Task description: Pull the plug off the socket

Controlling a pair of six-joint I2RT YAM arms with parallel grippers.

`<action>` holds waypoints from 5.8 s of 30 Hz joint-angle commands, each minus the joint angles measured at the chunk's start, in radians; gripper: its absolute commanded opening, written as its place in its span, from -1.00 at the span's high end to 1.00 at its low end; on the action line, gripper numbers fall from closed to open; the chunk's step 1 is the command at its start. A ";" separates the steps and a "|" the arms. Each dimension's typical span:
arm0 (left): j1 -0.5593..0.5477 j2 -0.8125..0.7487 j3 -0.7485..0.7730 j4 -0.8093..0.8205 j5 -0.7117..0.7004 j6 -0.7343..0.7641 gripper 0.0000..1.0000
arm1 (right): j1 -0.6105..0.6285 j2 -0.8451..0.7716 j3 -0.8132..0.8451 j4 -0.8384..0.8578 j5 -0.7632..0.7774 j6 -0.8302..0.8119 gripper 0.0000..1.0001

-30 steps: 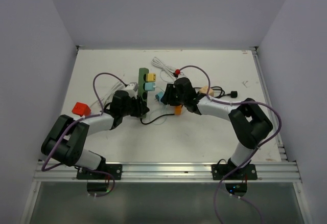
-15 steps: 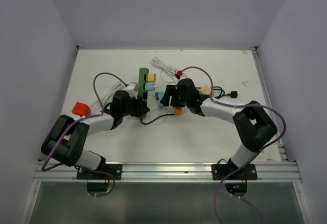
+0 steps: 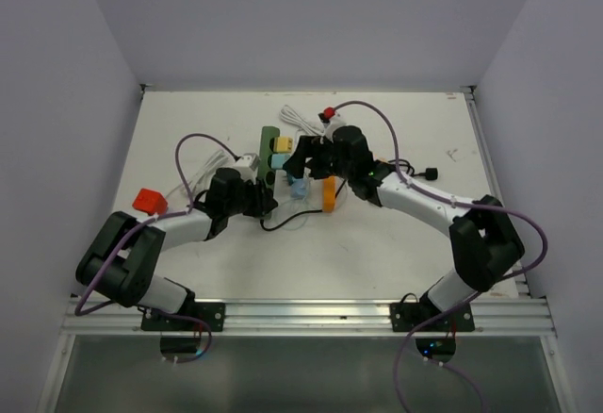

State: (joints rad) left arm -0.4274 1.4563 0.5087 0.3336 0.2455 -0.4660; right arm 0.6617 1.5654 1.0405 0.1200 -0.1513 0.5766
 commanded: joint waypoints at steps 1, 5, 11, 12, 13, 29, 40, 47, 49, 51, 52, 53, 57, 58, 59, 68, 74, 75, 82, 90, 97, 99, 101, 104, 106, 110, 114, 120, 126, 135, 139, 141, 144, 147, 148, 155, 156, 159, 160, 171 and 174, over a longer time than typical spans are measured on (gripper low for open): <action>-0.016 -0.043 0.021 0.087 -0.006 0.043 1.00 | -0.002 0.083 0.113 0.004 -0.021 0.009 -0.61; -0.025 -0.048 0.022 0.087 -0.009 0.047 1.00 | -0.004 0.143 0.162 0.009 -0.008 -0.010 -0.61; -0.036 -0.051 0.025 0.087 -0.009 0.050 1.00 | -0.002 0.209 0.197 0.010 -0.019 -0.004 -0.54; -0.039 -0.056 0.024 0.088 -0.011 0.052 1.00 | -0.004 0.214 0.196 0.016 -0.025 0.003 -0.49; -0.040 -0.057 0.022 0.090 -0.014 0.053 1.00 | -0.002 0.226 0.191 0.042 -0.034 0.020 -0.44; -0.083 0.006 0.096 -0.056 -0.240 0.076 1.00 | -0.001 0.237 0.208 0.029 -0.017 0.065 0.81; -0.142 0.078 0.175 -0.200 -0.453 0.081 1.00 | 0.036 0.228 0.260 -0.080 0.071 0.043 0.97; -0.044 0.050 0.084 0.003 0.001 0.017 1.00 | 0.029 0.176 0.173 -0.017 0.032 0.040 0.96; 0.013 0.049 0.025 0.139 0.124 -0.037 1.00 | 0.012 0.170 0.139 0.061 -0.028 0.054 0.96; 0.032 0.045 0.021 0.165 0.167 -0.033 1.00 | -0.002 0.170 0.095 0.116 -0.112 0.068 0.97; 0.032 0.045 0.014 0.183 0.188 -0.040 1.00 | -0.016 0.173 0.079 0.189 -0.140 0.097 0.97; 0.032 0.044 0.010 0.199 0.210 -0.046 1.00 | -0.023 0.177 0.067 0.229 -0.169 0.114 0.97; 0.032 0.047 0.010 0.199 0.204 -0.040 1.00 | -0.030 0.193 0.058 0.238 -0.197 0.112 0.96; 0.032 0.049 0.010 0.197 0.201 -0.037 1.00 | -0.031 0.186 0.055 0.236 -0.188 0.111 0.95; 0.032 0.052 0.013 0.190 0.195 -0.034 1.00 | -0.031 0.185 0.052 0.233 -0.185 0.109 0.95; 0.030 0.018 0.048 -0.007 -0.150 0.007 1.00 | -0.033 0.139 0.130 -0.035 -0.018 0.023 0.96; 0.030 0.012 0.045 -0.012 -0.164 -0.002 1.00 | -0.031 0.145 0.099 -0.051 -0.011 0.017 0.91; 0.030 0.012 0.044 -0.005 -0.157 0.001 1.00 | -0.033 0.145 0.093 -0.045 -0.013 0.017 0.89; 0.026 0.003 0.036 0.025 -0.098 0.013 1.00 | -0.036 0.180 0.061 -0.071 0.010 0.008 0.69; 0.016 0.006 0.044 0.024 -0.084 0.024 1.00 | -0.065 0.206 0.010 -0.046 0.010 0.035 0.15; 0.004 -0.010 0.045 0.018 -0.094 0.038 1.00 | -0.077 0.157 0.007 -0.054 0.009 0.003 -0.43; 0.003 -0.008 0.045 0.021 -0.086 0.038 1.00 | -0.077 0.127 0.009 -0.043 -0.008 -0.014 -0.60; 0.003 -0.008 0.047 0.022 -0.077 0.041 1.00 | -0.080 0.102 0.013 -0.025 -0.020 -0.015 -0.65; -0.005 -0.010 0.045 0.027 -0.077 0.041 1.00 | -0.097 0.090 0.029 0.006 -0.056 0.005 -0.71; -0.007 -0.008 0.047 0.035 -0.063 0.043 1.00 | -0.108 0.096 0.036 0.044 -0.096 0.034 -0.71; -0.028 -0.017 0.047 0.042 -0.060 0.056 1.00 | -0.126 0.165 0.091 0.118 -0.169 0.095 -0.67; -0.047 -0.022 0.047 0.056 -0.054 0.063 1.00 | -0.126 0.226 0.163 0.155 -0.205 0.120 -0.63; -0.074 -0.034 0.047 0.058 -0.064 0.073 1.00 | -0.126 0.314 0.239 0.144 -0.222 0.144 -0.58; -0.076 -0.045 0.042 0.059 -0.075 0.072 1.00 | -0.126 0.337 0.240 0.144 -0.218 0.146 -0.35; -0.076 -0.031 0.048 0.056 -0.075 0.076 1.00 | -0.125 0.315 0.220 0.145 -0.186 0.121 0.39; -0.080 -0.016 0.060 0.019 -0.126 0.084 1.00 | -0.126 0.306 0.240 0.118 -0.182 0.108 0.76; -0.091 -0.004 0.088 -0.042 -0.208 0.096 1.00 | -0.125 0.300 0.254 0.098 -0.177 0.098 0.80; -0.108 0.022 0.122 -0.103 -0.308 0.099 1.00 | -0.114 0.288 0.289 0.018 -0.131 0.045 0.85; -0.137 0.050 0.157 -0.174 -0.428 0.104 1.00 | -0.091 0.269 0.320 -0.092 -0.053 0.002 0.87; -0.145 0.062 0.172 -0.188 -0.455 0.107 1.00 | -0.090 0.266 0.323 -0.101 -0.033 -0.001 0.87; -0.163 0.098 0.194 -0.214 -0.471 0.095 1.00 | -0.086 0.245 0.332 -0.155 0.002 -0.015 0.90; -0.162 0.095 0.189 -0.196 -0.441 0.095 1.00 | -0.086 0.243 0.334 -0.161 0.001 -0.020 0.90; -0.122 0.052 0.130 -0.061 -0.200 0.069 1.00 | -0.089 0.232 0.306 -0.100 -0.047 -0.018 0.90; -0.100 0.046 0.088 -0.017 -0.125 0.053 1.00 | -0.091 0.229 0.299 -0.092 -0.054 -0.015 0.90; 0.052 0.110 0.007 0.266 0.307 -0.082 1.00 | -0.137 0.231 0.239 0.018 -0.205 0.052 0.96; 0.055 0.122 0.011 0.268 0.310 -0.083 1.00 | -0.136 0.240 0.237 0.033 -0.217 0.057 0.99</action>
State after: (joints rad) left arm -0.3958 1.5768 0.5163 0.4774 0.4969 -0.5117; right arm 0.5385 1.8496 1.2873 0.1032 -0.3172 0.6544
